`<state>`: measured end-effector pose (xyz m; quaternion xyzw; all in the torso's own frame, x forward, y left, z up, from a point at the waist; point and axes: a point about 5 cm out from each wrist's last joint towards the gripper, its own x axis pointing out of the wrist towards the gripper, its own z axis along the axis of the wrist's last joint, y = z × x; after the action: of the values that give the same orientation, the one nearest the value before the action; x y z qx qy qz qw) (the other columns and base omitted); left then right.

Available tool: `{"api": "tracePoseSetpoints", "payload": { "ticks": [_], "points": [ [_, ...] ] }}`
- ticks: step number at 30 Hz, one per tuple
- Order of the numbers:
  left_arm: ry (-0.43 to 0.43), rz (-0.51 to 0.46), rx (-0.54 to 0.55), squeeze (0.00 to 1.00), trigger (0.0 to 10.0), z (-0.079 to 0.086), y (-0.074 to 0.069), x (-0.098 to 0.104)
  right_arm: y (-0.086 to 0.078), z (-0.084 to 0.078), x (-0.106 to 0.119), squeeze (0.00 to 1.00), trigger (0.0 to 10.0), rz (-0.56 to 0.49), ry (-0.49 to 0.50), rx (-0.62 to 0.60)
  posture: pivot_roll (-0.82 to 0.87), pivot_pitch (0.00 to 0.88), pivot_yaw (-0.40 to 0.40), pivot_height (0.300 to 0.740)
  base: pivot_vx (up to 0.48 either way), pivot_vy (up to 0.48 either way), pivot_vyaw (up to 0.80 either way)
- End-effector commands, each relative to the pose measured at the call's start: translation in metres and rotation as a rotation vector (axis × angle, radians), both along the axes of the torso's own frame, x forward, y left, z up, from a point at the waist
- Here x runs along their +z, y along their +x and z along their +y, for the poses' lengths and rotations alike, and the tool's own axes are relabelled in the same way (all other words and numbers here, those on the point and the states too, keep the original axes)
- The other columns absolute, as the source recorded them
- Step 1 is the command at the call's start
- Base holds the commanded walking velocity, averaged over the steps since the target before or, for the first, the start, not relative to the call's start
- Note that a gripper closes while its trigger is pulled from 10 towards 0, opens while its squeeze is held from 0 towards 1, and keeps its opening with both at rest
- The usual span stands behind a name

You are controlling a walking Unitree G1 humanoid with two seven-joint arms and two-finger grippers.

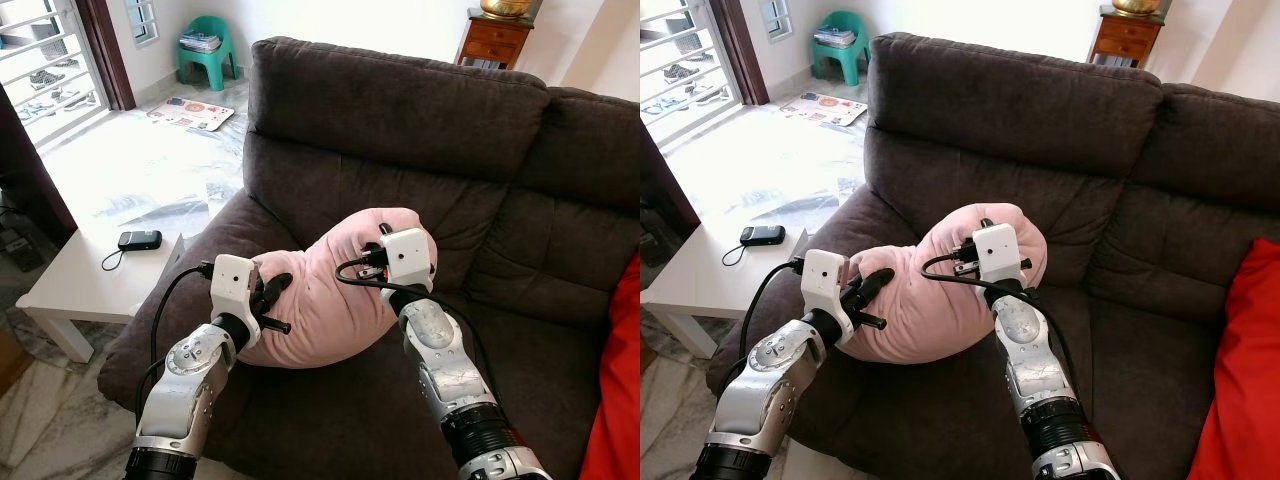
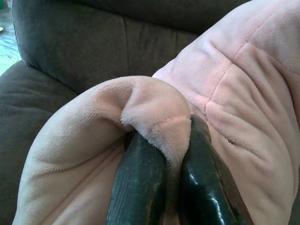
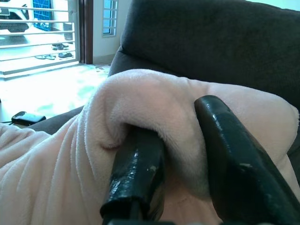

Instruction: Move the pillow to the sofa from floor

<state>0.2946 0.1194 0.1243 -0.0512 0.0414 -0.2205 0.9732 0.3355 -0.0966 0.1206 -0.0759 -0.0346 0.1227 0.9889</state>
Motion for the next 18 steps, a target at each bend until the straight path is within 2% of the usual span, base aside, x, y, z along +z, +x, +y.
{"api": "tracePoseSetpoints", "payload": {
  "ticks": [1,18],
  "points": [
    [-0.036,-0.098,-0.165,0.00,10.0,-0.032,-0.005,0.023,0.000,0.029,0.014,1.00,10.0,-0.060,-0.004,0.128,0.06,0.000,-0.086,0.740,0.000,0.000,0.00],
    [-0.025,-0.087,-0.151,0.00,10.0,-0.030,-0.005,0.019,0.007,0.015,0.019,1.00,10.0,-0.090,-0.019,0.036,0.06,0.000,-0.088,0.740,0.000,0.000,0.00]
  ]
}}
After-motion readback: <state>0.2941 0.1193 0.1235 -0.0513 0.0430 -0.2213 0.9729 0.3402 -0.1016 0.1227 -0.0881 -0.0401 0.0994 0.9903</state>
